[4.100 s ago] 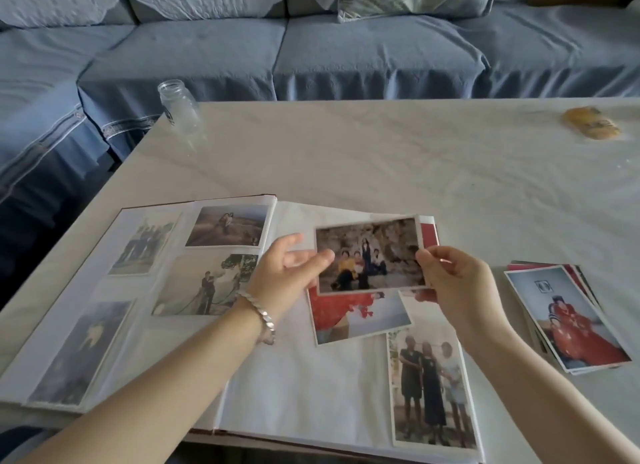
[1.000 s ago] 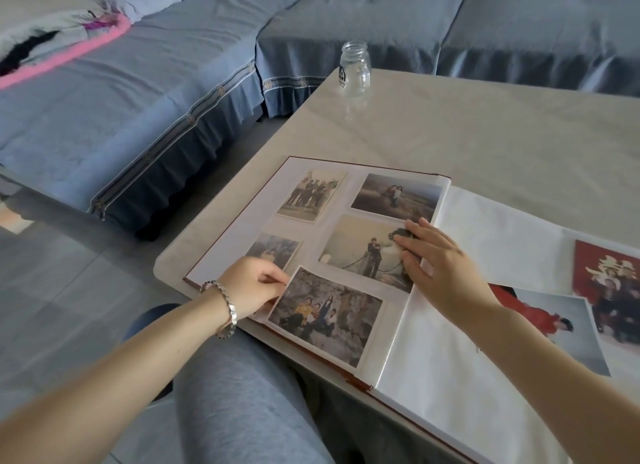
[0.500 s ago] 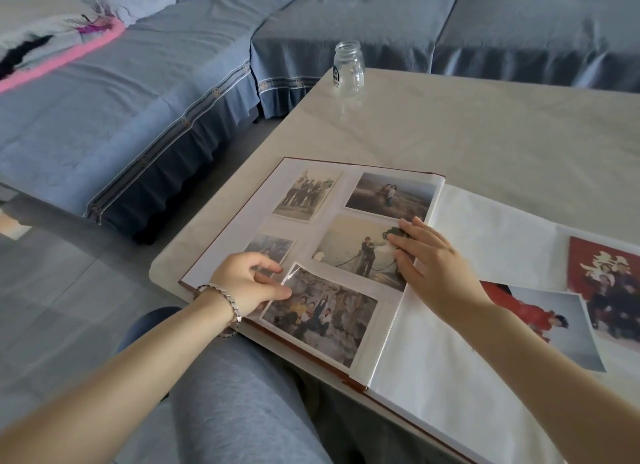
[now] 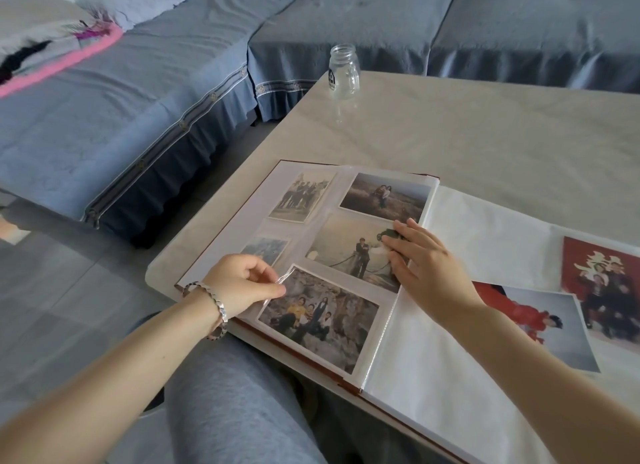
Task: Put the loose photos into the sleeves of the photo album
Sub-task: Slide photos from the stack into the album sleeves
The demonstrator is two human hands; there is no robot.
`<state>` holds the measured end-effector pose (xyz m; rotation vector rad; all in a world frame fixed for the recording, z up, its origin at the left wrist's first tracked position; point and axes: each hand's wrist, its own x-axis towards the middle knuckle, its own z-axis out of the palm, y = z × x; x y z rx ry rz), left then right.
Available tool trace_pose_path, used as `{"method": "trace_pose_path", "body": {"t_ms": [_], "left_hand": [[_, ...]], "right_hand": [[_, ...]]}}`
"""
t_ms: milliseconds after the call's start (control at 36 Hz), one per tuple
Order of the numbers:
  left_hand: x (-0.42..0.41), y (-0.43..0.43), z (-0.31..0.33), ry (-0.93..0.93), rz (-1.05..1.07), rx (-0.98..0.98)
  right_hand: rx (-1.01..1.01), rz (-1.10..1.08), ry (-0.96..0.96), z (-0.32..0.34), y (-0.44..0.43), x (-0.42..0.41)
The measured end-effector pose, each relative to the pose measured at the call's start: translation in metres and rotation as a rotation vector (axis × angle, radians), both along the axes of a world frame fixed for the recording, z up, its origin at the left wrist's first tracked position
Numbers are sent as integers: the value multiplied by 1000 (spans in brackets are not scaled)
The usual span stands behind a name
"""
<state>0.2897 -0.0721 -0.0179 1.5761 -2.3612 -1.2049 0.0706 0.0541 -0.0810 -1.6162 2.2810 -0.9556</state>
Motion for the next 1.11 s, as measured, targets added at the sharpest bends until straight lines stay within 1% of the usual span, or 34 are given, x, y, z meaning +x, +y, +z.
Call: {"method": "trace_pose_path", "body": {"t_ms": [111,222,361,444,528,583,639,694,806,917,1000,1028,1056,1083,1111], "left_hand": [[1,3,-3,8,27,-97],[1,8,-5,25,5,-242],[4,14,-11,72,-78,-472],[7,15,-17,104,-182,-633],[7,17,-17,149,-218,-707],[6,18,-15,174,-188,-703],[5,20,-13,194,-110,-649],[4,20,-13,190,1,-538],[3,16,-12,218,183,-253],[3,13,-11,211,242,-127],[3,10,-13,211,277,17],[2,10,-15,165,244,0],[1,11,-19,87,178,-78],[0,12,-24,13,100,-202],[-3,15,-28,-21,18,-355]], "right_hand": [[-12,-1,-4,-1,-1,0],[-15,-1,1,-3,-1,-1],[-36,-9,-17,-5,-1,-1],[-39,-10,-22,-6,-2,-1],[-43,-10,-26,-6,-2,0],[-47,-10,-27,-7,-2,-1],[-45,-11,-28,-7,-2,-1],[-43,-11,-30,-7,-2,-1],[-45,-13,-35,-6,-2,-1],[-44,-12,-39,-6,-1,0],[-45,-14,-24,-6,-2,0],[-44,-14,-22,-6,-2,0],[-43,-14,-24,-6,-2,1],[-43,-15,-27,-6,-2,1],[-42,-15,-28,-6,-2,1]]}}
